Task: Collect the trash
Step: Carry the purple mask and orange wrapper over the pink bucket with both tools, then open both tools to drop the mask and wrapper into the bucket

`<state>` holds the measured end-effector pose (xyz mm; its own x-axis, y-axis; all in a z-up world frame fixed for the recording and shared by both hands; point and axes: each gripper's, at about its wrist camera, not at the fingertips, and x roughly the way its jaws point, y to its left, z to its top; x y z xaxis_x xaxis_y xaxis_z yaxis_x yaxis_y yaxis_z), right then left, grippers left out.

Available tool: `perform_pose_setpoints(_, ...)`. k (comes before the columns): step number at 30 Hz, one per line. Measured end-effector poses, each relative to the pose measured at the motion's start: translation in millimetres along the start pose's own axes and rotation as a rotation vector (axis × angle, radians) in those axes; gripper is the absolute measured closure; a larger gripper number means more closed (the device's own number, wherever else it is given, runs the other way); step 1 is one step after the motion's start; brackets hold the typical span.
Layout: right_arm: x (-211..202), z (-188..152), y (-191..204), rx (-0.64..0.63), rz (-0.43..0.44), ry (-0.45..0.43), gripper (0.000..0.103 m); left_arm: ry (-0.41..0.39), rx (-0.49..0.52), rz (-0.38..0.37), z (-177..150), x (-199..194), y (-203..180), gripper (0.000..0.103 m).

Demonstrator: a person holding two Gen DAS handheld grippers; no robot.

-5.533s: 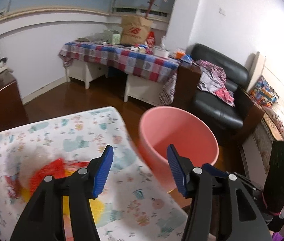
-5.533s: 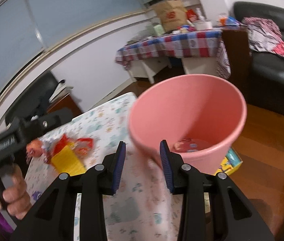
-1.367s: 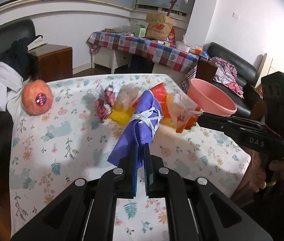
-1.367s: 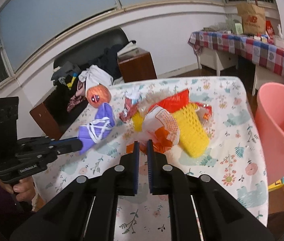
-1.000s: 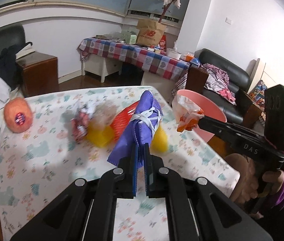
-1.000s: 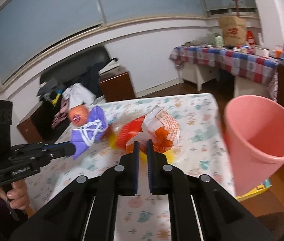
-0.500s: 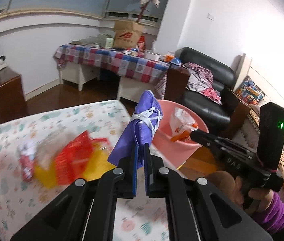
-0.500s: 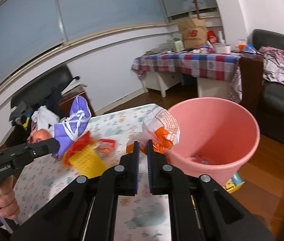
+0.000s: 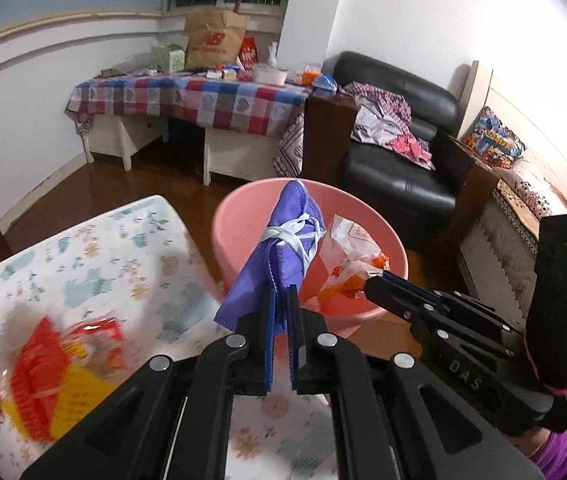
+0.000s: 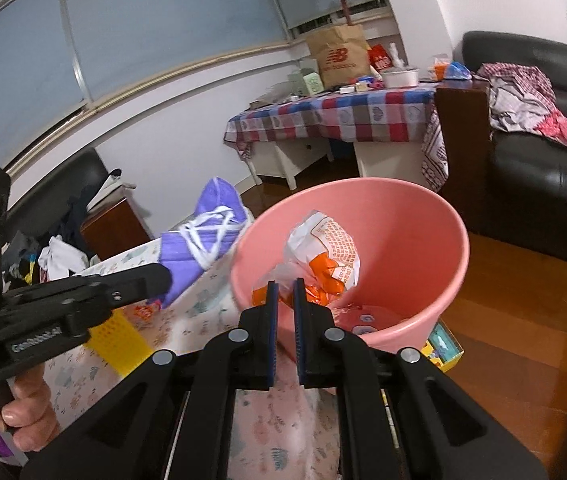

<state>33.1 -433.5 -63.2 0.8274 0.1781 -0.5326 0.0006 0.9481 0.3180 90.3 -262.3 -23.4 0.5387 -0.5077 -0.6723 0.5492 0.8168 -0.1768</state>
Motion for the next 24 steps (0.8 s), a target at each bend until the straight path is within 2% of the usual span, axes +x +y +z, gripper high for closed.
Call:
perform_pose_setpoints(7, 10.2, 0.8, -16.5, 0.043, -0.006, 0.013, 0.095, 0.072, -0.004, 0.013, 12.1, 38.9, -8.3, 0.098)
perform_pose_setpoints(13, 17.0, -2.5, -25.7, 0.063, -0.019, 0.031, 0.095, 0.107, -0.007, 0.016, 12.1, 56.5, -11.4, 0.097)
perform_pose_setpoints(16, 19.1, -4.2, -27.7, 0.069, -0.023, 0.041, 0.095, 0.085, -0.010, 0.021, 12.1, 56.1, -11.2, 0.096)
perform_pose_setpoints(22, 19.7, -6.1, -26.1, 0.064, -0.040, 0.038, 0.094, 0.062, -0.014, 0.008, 14.2, 46.6, -10.8, 0.078)
perform_pose_setpoints(23, 19.5, -6.0, -25.7, 0.063, -0.040, 0.039, 0.093, 0.057, -0.014, 0.006, 14.1, 44.2, -11.5, 0.076)
perform_pose_setpoints(24, 19.3, -5.7, -25.2, 0.062, -0.042, 0.038, 0.086, 0.051, -0.015, 0.003, 13.8, 41.4, -11.6, 0.074)
